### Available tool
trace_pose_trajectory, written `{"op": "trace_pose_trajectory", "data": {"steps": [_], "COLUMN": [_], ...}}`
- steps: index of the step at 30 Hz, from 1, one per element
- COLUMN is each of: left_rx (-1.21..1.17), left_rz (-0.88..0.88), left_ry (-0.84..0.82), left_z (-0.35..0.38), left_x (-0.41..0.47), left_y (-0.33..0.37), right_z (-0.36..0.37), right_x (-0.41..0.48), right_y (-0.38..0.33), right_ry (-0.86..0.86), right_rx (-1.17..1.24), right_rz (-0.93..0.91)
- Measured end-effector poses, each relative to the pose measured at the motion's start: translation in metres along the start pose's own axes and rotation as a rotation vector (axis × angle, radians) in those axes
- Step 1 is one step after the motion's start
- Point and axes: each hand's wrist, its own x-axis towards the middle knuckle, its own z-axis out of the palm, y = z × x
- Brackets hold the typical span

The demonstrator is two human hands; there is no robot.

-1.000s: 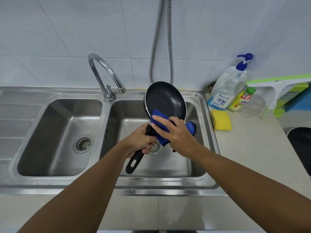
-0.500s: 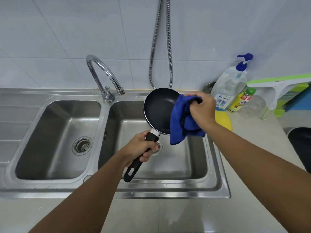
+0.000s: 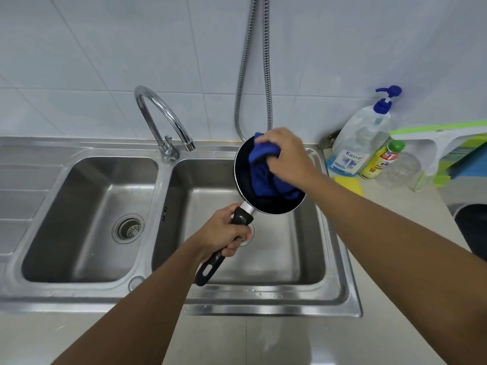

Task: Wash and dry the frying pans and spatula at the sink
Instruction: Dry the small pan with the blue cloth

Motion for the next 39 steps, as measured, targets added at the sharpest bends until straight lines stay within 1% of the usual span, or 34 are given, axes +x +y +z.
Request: {"op": "trace_pose_trajectory", "data": {"steps": [1,2,3,5,7,10,12,14,16,17,18,19,20,22,23,24,25,27,29,32,35,39], "left_rx": [-0.003,-0.002,0.002,0.008,0.007,-0.003,-0.01,-0.018,-0.022,-0.009,0.015,0.046,0.077,0.122,0.132,0.134,0.128,0.101,0.081,0.064,0.088,0.118], "left_rz": [0.007,0.01,0.01,0.004,-0.001,-0.012,-0.012,-0.015,-0.015,-0.015,-0.015,-0.014,-0.012,-0.003,0.0,0.006,0.016,0.032,0.028,0.011,-0.004,-0.022], "left_ry": [-0.005,-0.01,-0.014,-0.011,0.0,-0.005,-0.014,-0.031,-0.042,-0.044,-0.046,-0.049,-0.05,-0.039,-0.029,-0.019,-0.01,0.013,0.032,0.04,0.03,0.013], "left_z": [0.0,0.001,0.001,0.0,-0.001,-0.005,-0.007,-0.005,-0.003,-0.002,-0.001,0.001,0.005,0.013,0.018,0.022,0.024,0.025,0.022,0.02,0.026,0.043], "left_x": [0.0,0.0,0.0,0.0,-0.001,-0.004,-0.006,-0.006,-0.006,-0.005,-0.005,-0.005,-0.004,-0.002,-0.001,0.0,0.001,0.001,-0.001,-0.003,-0.004,-0.003], "left_y": [0.0,0.001,0.002,0.001,-0.003,-0.009,-0.013,-0.016,-0.017,-0.016,-0.015,-0.014,-0.012,-0.009,-0.008,-0.007,-0.007,-0.008,-0.009,-0.012,-0.016,-0.023], "right_z": [0.01,0.021,0.03,0.046,0.054,0.044,0.031,0.018,0.011,0.01,0.009,0.011,0.014,0.023,0.028,0.031,0.032,0.031,0.028,0.02,0.013,-0.002], "right_x": [-0.008,-0.019,-0.031,-0.051,-0.065,-0.077,-0.079,-0.076,-0.067,-0.061,-0.054,-0.049,-0.044,-0.038,-0.037,-0.038,-0.042,-0.052,-0.063,-0.081,-0.097,-0.11], "right_y": [0.013,0.024,0.029,0.031,0.03,0.036,0.047,0.061,0.078,0.084,0.087,0.086,0.082,0.064,0.053,0.042,0.032,0.02,0.022,0.039,0.049,0.051], "right_ry": [-0.134,-0.233,-0.288,-0.292,-0.311,-0.387,-0.42,-0.412,-0.352,-0.312,-0.254,-0.174,-0.074,0.087,0.116,0.095,0.038,-0.127,-0.242,-0.3,-0.307,-0.279], "right_rx": [-0.109,-0.198,-0.234,-0.14,-0.002,0.046,-0.02,-0.153,-0.31,-0.374,-0.408,-0.402,-0.361,-0.206,-0.129,-0.066,-0.026,0.001,-0.084,-0.298,-0.261,-0.165], "right_rz": [-0.009,-0.001,0.021,0.033,-0.038,-0.067,-0.097,-0.24,-0.408,-0.446,-0.426,-0.349,-0.233,-0.029,0.011,0.024,0.013,-0.057,-0.097,-0.074,0.051,0.352]}}
